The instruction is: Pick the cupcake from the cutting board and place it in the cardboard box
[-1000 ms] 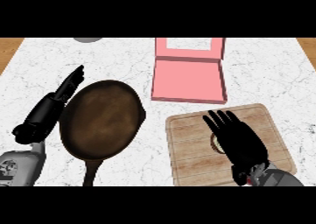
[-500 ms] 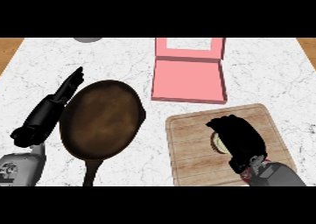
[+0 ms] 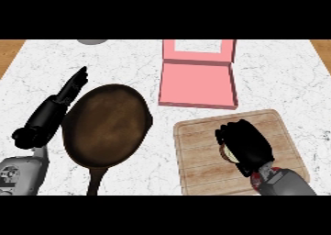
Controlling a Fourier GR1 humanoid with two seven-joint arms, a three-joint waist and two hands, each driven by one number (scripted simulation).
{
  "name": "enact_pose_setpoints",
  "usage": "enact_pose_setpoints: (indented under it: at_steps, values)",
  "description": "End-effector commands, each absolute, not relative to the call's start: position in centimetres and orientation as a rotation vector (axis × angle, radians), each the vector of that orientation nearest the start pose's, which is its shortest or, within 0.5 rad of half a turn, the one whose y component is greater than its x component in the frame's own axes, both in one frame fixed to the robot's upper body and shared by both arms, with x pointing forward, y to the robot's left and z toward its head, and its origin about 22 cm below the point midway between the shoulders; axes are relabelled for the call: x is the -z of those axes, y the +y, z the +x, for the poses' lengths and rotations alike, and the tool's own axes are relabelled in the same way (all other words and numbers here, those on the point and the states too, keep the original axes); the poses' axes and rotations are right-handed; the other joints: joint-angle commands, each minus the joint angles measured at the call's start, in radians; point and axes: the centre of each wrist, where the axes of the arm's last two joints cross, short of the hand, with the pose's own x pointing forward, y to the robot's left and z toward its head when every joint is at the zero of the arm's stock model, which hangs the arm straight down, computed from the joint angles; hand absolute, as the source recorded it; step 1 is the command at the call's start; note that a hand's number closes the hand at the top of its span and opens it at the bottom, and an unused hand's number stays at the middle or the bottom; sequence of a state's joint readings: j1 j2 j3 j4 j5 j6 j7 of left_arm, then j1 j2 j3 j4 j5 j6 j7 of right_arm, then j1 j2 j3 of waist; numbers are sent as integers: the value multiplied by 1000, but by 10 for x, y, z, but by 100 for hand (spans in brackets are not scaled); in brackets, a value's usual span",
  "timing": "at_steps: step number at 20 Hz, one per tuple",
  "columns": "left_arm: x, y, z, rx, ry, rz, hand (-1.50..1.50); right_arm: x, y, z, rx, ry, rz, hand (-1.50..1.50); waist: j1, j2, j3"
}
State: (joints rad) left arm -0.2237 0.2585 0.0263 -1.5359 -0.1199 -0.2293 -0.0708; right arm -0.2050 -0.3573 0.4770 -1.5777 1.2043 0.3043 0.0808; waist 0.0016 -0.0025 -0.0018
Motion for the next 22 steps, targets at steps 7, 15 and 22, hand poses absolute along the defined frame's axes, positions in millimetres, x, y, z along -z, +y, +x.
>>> enact_pose_setpoints:
  at_steps: [7,15,22]
  values:
    - [-74,249,301,584,-1778,31,0,-44,-27,218,-2029,-1734,-205,150,81,18,3]
    - [-67,262,297,544,-1745,81,0,-104,7,217,-1959,-2127,-204,150,20,3,2]
    - [-57,277,291,530,-1740,83,0,-155,-19,217,-1542,-2190,-312,150,6,0,1]
